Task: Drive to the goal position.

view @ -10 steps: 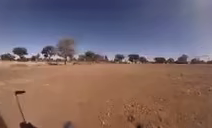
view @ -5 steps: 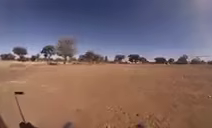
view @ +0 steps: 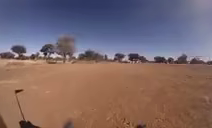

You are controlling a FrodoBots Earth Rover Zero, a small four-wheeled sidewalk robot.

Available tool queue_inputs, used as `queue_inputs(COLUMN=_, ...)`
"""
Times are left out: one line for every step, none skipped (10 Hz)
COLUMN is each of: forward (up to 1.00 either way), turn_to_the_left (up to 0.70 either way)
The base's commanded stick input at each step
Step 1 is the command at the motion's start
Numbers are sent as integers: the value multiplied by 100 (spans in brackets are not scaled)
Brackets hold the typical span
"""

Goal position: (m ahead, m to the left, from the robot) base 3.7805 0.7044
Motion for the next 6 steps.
queue_inputs(forward=50, turn_to_the_left=0)
queue_inputs(forward=50, turn_to_the_left=0)
queue_inputs(forward=50, turn_to_the_left=0)
queue_inputs(forward=50, turn_to_the_left=0)
queue_inputs(forward=50, turn_to_the_left=0)
queue_inputs(forward=50, turn_to_the_left=0)
